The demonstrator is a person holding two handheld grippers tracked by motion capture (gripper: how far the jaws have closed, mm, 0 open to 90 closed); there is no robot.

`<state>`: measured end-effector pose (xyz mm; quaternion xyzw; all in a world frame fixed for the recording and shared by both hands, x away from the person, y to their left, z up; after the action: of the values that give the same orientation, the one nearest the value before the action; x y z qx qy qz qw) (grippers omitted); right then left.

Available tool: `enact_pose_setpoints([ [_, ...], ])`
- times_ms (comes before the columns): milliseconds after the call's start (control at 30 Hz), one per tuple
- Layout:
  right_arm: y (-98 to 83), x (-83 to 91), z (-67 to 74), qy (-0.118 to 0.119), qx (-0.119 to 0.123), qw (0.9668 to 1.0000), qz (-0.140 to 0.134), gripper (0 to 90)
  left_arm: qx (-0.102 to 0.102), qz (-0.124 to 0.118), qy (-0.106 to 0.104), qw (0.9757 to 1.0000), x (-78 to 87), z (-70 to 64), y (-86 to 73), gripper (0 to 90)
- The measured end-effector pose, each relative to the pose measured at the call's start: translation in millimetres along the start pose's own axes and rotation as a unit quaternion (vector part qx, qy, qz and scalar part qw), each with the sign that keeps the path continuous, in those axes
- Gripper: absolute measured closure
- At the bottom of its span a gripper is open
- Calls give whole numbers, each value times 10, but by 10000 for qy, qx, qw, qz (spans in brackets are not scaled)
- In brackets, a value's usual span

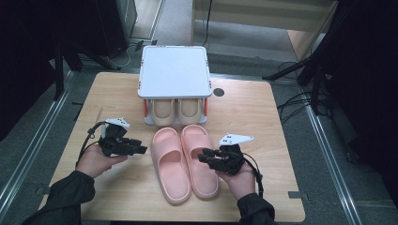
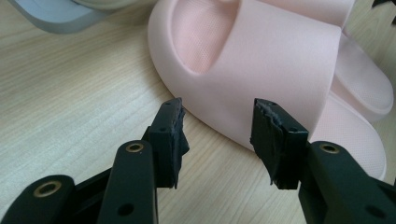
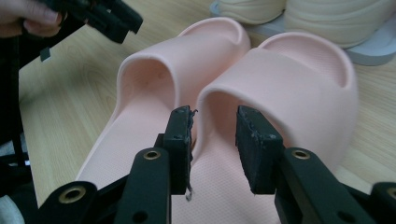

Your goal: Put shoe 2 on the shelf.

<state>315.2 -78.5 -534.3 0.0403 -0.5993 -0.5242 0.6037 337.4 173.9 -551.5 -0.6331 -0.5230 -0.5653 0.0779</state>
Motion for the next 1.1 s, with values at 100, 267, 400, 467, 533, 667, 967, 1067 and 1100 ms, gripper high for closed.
enact_pose_setpoints([
  [100,-17,-84,45,32,-30,10000,39,627,-4,3,-20,10000,-3,13,22,532],
  [267,-17,-242,74,87,-184,9997,96,454,28,16,-22,10000,-14,31,50,518],
  [400,-26,-402,117,-67,-134,9997,195,402,6,4,-16,10000,-9,34,59,513],
  [467,-12,-460,129,-165,-218,9995,172,386,19,-20,-25,10000,-3,38,64,512],
  [533,11,-503,130,-279,-258,9992,149,370,22,-25,-26,10000,0,42,65,513],
  [667,59,-571,92,-515,-315,9981,92,345,63,-45,-18,10000,10,56,64,512],
  [967,120,-689,61,-1007,-579,9932,-47,357,139,-207,-103,9996,47,65,92,509],
  [1067,125,-703,53,-1104,-604,9920,-70,365,130,-207,-94,9997,49,74,89,509],
  [1100,128,-710,57,-1116,-616,9918,-68,368,132,-197,-106,9997,47,73,88,509],
])
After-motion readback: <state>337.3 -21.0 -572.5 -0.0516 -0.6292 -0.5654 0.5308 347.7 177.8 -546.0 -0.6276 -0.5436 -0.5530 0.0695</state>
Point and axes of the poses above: each handheld gripper's, and its own axes: x roughly backward along the jaws, y roughly out of its top, z roughly to its left, the point moved 9 cm from there along -x, roughly forward along the jaws, and after that the axes turned 8 degrees about z, right-handed, at the moved point
